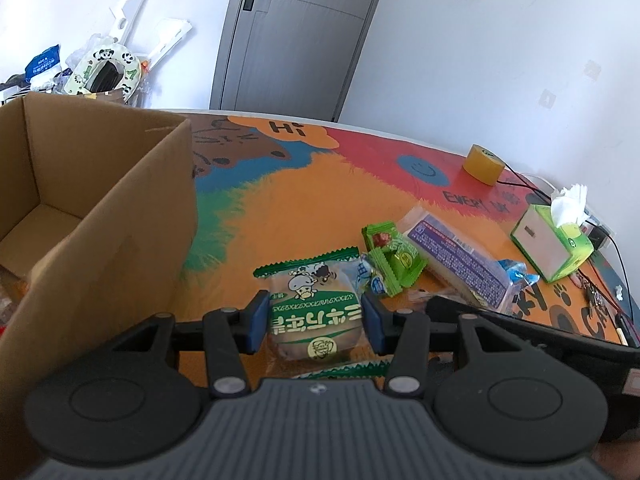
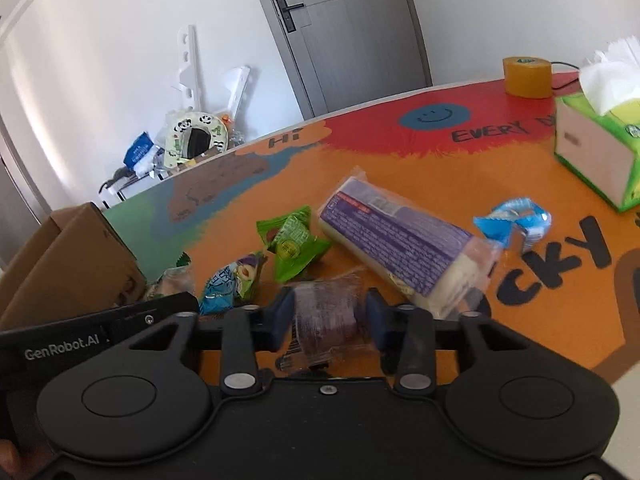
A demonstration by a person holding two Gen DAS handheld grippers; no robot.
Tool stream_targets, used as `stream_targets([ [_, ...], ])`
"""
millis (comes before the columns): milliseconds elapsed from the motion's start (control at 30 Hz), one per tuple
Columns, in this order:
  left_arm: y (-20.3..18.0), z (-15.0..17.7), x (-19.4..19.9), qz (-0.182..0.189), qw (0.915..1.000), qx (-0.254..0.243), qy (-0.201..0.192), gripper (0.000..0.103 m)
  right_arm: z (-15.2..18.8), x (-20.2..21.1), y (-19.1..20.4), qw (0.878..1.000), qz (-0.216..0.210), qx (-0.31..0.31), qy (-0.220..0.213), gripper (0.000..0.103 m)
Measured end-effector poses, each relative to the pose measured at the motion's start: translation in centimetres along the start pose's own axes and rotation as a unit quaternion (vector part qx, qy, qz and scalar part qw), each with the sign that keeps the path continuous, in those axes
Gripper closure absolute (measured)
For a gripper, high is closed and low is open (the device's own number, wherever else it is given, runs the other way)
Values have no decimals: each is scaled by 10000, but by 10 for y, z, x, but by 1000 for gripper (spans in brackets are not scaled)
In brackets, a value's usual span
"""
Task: Organize snacks
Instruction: 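Grasp the green-labelled bread pack with the left tool while the right tool grasps the clear rice-cake pack, then carry both packs over the cardboard box and open both tools to drop them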
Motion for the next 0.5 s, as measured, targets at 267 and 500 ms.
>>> stream_targets([
  [267, -8, 8, 14, 153, 9998, -84, -51, 55, 14, 25, -5, 9998, 58, -167, -113, 70],
  [500, -13, 10, 37, 263, 9993, -134, -225, 55, 19, 52, 1, 9990, 66, -214, -379, 71],
])
Point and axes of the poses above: each gripper's, at about its wrist camera, not at the fingertips, and x roughly against the way its jaws point, y to its left, z to its underside, the point moved 4 cm from there along -x, roughly the way its jaws point, and after that the axes turned 1 degree about y, right-handed, at the moved point
